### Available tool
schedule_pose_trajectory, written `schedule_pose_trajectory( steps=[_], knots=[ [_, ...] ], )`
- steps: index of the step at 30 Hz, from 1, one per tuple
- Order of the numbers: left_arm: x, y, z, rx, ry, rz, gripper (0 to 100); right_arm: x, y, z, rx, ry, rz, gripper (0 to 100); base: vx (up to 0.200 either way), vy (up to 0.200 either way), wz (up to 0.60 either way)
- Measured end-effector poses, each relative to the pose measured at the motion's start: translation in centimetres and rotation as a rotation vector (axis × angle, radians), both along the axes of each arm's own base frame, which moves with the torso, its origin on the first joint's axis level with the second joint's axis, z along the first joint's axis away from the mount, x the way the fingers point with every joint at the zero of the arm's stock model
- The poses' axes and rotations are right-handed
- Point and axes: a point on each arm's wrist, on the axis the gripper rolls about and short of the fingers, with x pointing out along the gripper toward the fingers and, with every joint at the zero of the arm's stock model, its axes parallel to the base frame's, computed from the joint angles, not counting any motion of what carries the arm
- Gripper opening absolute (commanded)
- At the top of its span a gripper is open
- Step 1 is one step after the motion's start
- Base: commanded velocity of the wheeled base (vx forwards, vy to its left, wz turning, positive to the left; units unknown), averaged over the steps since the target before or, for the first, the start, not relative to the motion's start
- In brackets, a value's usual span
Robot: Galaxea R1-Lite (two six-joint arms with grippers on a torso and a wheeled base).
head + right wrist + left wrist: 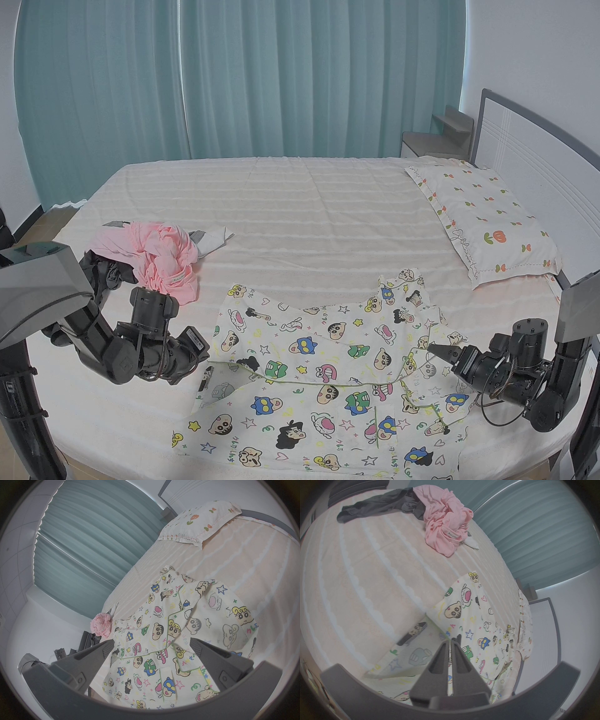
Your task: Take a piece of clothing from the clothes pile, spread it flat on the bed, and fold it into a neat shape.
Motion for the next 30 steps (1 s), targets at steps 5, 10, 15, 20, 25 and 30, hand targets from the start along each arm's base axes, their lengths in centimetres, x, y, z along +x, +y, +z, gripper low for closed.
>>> schedule_pose_trajectory(
  steps=[5,10,15,20,25,30],
  knots=[
    [1.9,-0.6,0.2,-0.007,-0.072,0.003,0,-0.6,0.1,0.4,0.017,0.002,0.014,100,0.0,0.0,0.0],
    [2.9,-1.6,-1.1,0.09,-0.113,0.003,100,-0.9,0.2,0.6,0.026,0.001,0.022,100,0.0,0.0,0.0],
    [3.1,-3.1,-2.2,0.109,-0.105,-0.029,100,-1.1,0.2,0.7,0.026,0.001,0.026,100,0.0,0.0,0.0],
    [2.8,-4.5,-3.0,0.142,-0.099,-0.032,100,-1.1,0.2,0.7,0.025,0.002,0.027,100,0.0,0.0,0.0],
    [2.1,-6.1,-3.8,0.225,-0.105,0.014,100,-1.2,0.2,0.8,0.025,0.0,0.028,100,0.0,0.0,0.0],
    [1.9,-7.6,-4.7,0.266,-0.109,0.018,100,-1.2,0.2,0.8,0.025,-0.001,0.028,100,0.0,0.0,0.0]
  ],
)
